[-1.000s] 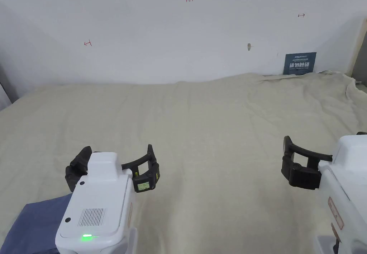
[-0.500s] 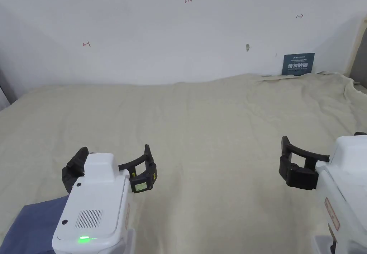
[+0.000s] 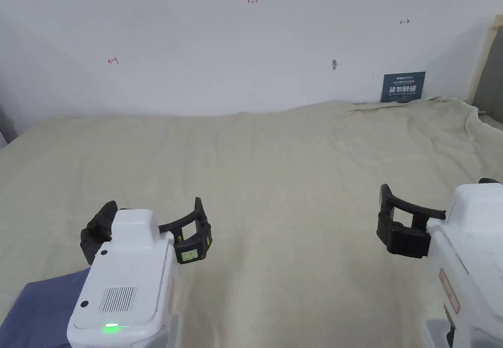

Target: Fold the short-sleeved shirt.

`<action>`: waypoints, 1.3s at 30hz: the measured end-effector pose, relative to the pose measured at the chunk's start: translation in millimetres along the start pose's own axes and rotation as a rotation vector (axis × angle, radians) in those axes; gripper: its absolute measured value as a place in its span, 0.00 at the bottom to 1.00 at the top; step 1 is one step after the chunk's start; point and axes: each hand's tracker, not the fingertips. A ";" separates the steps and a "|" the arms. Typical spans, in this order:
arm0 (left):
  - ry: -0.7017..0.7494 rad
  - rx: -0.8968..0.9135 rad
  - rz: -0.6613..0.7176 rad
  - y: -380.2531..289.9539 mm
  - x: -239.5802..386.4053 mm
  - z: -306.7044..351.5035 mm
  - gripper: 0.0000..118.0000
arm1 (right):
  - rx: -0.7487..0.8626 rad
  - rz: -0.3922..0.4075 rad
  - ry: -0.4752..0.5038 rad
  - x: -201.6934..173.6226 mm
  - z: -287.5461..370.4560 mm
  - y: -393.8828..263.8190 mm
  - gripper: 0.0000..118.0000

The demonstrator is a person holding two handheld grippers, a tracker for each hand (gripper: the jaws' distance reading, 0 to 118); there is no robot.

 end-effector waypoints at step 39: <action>0.001 -0.005 0.004 -1.4 -3.6 0.7 1.00 | -0.026 0.016 -0.003 -8.2 3.8 8.7 0.96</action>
